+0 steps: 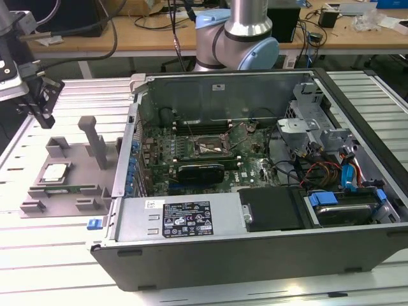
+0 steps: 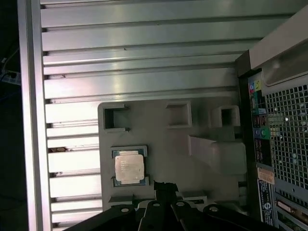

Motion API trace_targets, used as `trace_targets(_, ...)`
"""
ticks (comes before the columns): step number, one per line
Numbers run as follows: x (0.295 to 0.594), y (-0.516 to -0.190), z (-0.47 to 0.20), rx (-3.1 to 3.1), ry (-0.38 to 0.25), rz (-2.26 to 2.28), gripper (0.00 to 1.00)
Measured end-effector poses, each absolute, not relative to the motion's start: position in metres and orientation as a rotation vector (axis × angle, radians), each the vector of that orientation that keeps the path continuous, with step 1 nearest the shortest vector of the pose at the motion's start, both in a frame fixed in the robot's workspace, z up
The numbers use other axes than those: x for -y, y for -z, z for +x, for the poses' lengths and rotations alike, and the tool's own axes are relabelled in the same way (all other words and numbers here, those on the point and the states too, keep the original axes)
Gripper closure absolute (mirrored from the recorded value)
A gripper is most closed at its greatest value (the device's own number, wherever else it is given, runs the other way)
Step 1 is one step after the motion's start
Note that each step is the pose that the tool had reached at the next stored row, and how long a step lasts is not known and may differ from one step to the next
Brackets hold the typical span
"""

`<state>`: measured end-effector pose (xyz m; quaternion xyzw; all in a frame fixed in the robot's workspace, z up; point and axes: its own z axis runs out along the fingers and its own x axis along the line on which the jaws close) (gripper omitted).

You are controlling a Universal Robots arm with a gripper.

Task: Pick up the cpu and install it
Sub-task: 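Reach for the cpu, then pick up the cpu and move it towards the insertion slot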

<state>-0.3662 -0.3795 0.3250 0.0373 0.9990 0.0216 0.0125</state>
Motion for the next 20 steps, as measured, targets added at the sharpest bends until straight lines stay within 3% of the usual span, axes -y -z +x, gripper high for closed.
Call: trace_targets(20, 0.3795, -0.3156, -0.3727, -3.114, -0.067, 0.116, 0.89)
